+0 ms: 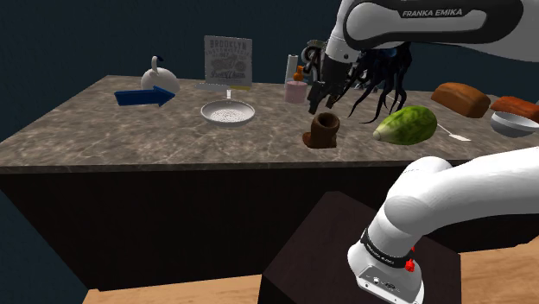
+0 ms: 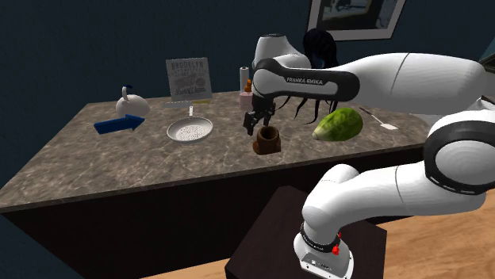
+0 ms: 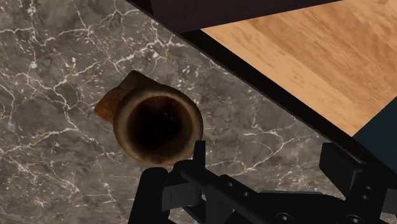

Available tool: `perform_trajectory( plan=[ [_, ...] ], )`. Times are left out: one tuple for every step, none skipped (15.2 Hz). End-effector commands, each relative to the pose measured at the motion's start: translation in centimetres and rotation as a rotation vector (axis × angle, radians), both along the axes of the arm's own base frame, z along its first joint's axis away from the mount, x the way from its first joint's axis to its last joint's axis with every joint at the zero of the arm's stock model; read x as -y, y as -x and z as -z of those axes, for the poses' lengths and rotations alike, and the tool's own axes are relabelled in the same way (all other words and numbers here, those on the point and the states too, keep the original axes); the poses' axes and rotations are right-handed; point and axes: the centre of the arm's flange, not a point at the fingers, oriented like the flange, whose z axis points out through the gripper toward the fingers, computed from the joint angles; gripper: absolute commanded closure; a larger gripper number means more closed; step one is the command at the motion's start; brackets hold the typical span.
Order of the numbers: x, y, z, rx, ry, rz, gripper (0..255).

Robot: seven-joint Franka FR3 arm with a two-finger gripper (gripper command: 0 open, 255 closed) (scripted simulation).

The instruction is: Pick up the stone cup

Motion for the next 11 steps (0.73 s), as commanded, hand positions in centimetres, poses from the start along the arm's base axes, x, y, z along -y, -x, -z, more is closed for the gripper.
perform_trajectory(
  plan=[
    [1.8, 0.0, 1.1, -0.001, 0.018, 0.016, 0],
    [2.9, 0.1, 1.6, -0.002, 0.026, 0.025, 0],
    [4.0, 0.1, 2.0, -0.003, 0.034, 0.033, 0],
    [5.1, 0.2, 2.5, -0.004, 0.042, 0.042, 0],
    [6.2, 0.3, 2.9, -0.005, 0.050, 0.050, 0],
    [7.3, 0.4, 3.4, -0.006, 0.058, 0.059, 0],
    [8.4, 0.5, 3.8, -0.006, 0.066, 0.067, 0],
    [9.5, 0.6, 4.2, -0.007, 0.074, 0.076, 0],
    [10.6, 0.8, 4.7, -0.008, 0.083, 0.084, 0],
    [11.7, 0.9, 5.1, -0.009, 0.091, 0.092, 0],
    [11.8, 0.9, 5.1, -0.009, 0.091, 0.093, 0]
  ],
)
